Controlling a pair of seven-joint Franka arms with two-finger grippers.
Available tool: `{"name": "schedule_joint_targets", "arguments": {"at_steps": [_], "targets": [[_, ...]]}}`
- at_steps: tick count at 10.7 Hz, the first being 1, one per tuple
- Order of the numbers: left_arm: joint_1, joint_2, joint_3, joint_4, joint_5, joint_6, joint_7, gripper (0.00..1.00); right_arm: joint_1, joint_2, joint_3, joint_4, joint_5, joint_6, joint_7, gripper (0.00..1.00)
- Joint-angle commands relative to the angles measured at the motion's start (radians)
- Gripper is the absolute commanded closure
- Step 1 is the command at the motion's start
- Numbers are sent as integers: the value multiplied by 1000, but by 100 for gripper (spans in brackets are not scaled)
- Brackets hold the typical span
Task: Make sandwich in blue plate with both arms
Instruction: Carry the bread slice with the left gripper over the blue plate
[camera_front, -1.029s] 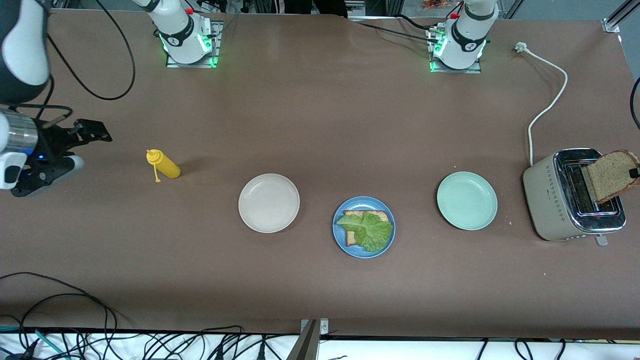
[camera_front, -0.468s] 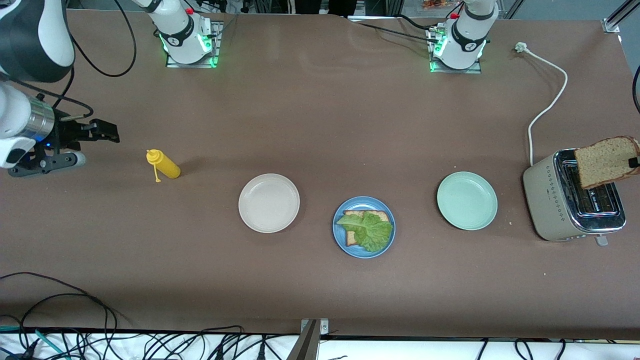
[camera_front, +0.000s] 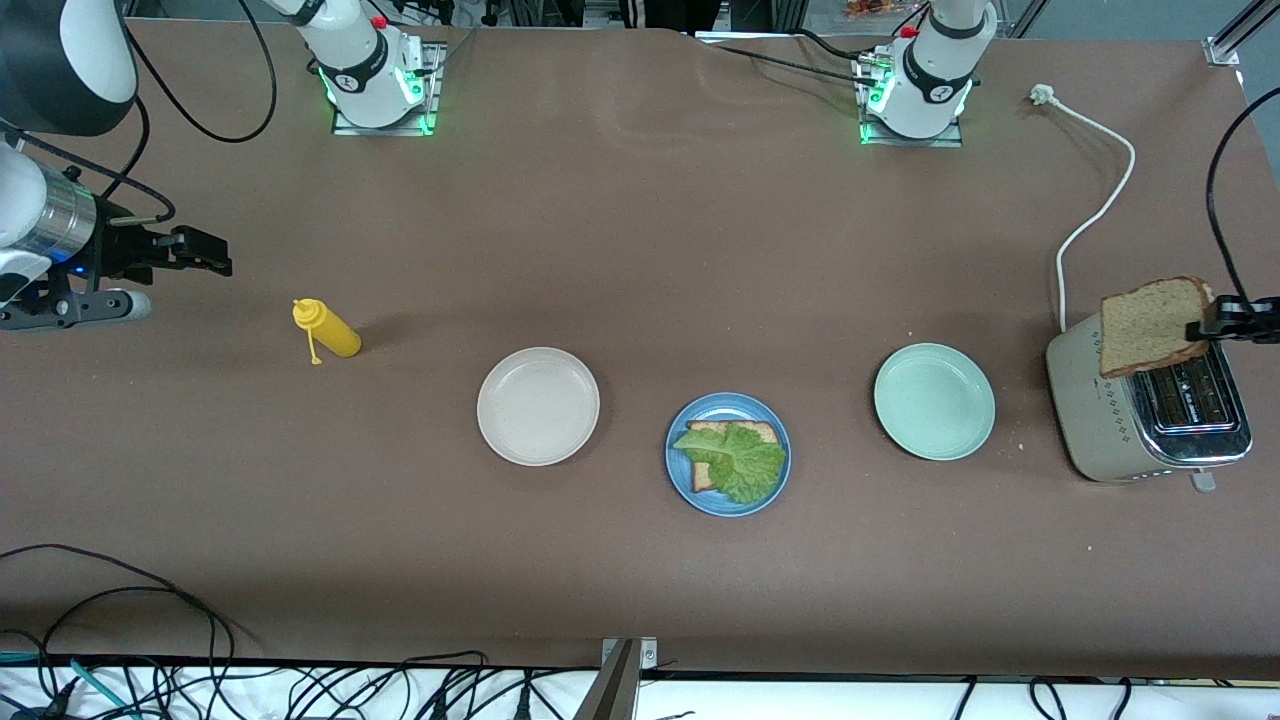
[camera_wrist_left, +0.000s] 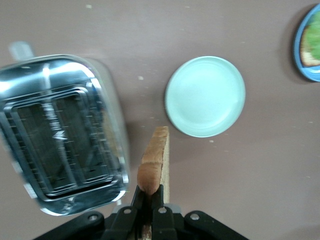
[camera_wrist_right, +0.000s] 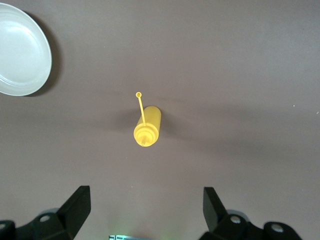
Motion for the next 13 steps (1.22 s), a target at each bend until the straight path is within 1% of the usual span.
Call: {"name": "schedule_joint_targets", "arguments": {"at_steps": [1,2,4,7,8,9,11,13], "targets": [[-80,9,15,22,-90,-60,-111,100,-12,12,1,12,-10,5,24,0],[-111,11,15,19,-127,-60,-180,100,-12,12,1,11,-10,7,27,0],[-182,51,15,13,-144,-60,-284,100,-18,18,1,12,-11,16,27,0],[-255,117,15,22,-303,-55,-462,100,-20,21,1,12,-13,11,18,0],[-296,135,17,27,-348,-39,-517,100,-20,21,1,12,-13,11,21,0],[-327,143,17,27,-389,15,-537,100,-20,21,1,12,-11,10,24,0],[-386,195,17,27,-499,111,-609,100,-20,21,-5,12,-10,10,27,0],[-433,233,17,27,-569,203,-651,100,-20,22,-5,12,-7,13,27,0]]}}
